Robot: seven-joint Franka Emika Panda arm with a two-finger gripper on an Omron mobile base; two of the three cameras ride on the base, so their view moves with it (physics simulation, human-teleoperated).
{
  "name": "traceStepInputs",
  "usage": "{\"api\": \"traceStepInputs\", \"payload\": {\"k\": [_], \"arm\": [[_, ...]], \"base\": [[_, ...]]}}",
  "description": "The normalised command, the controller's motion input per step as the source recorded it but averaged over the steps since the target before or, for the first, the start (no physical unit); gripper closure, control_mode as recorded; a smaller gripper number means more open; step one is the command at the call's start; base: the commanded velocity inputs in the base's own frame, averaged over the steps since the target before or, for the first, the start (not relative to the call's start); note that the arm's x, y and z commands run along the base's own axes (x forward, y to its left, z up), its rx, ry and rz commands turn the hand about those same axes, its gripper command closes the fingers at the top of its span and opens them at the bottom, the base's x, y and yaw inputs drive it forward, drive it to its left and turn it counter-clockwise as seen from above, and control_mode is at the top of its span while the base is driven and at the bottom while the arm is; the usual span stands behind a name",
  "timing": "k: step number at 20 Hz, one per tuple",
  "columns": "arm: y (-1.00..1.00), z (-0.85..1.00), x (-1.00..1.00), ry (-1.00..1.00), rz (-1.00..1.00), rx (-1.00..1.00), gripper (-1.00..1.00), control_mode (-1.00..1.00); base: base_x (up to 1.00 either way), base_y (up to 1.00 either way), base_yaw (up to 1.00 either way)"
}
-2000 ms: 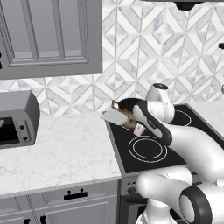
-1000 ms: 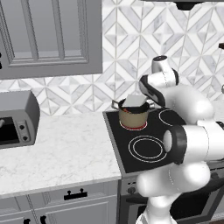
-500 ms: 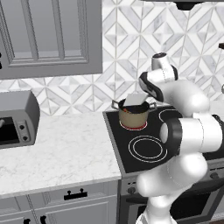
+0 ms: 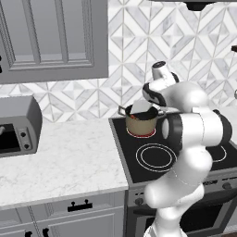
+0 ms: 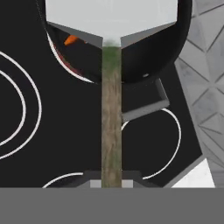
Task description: Put the carrot and sweet potato in the pot. Retrieve the spatula and lightly stir the vegetables in the pot.
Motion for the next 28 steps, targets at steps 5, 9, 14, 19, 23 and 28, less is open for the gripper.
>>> {"api": "traceStepInputs", "payload": {"k": [5, 9, 14, 19, 23, 28], "arm": [[-0.33, -0.16, 0.50, -0.06, 0.00, -0.04, 1.00, -1.00], [-0.23, -0.25, 0.46, -0.04, 0.00, -0.07, 1.00, -1.00], [-0.07, -0.15, 0.53, 0.00, 0.00, -0.09, 1.00, -1.00], [-0.01, -0.07, 0.54, -0.01, 0.03, -0.14, 1.00, -1.00], [-0.04, 0.00, 0.35, 0.00, 0.07, -0.17, 1.00, -1.00], [-0.19, 0.00, -0.27, 0.00, 0.09, -0.10, 1.00, -1.00]], "base": [[0.00, 0.00, 0.00], [0.00, 0.00, 0.00], [0.00, 0.00, 0.00], [0.00, 0.00, 0.00], [0.00, 0.00, 0.00], [0.00, 0.00, 0.00]]}}
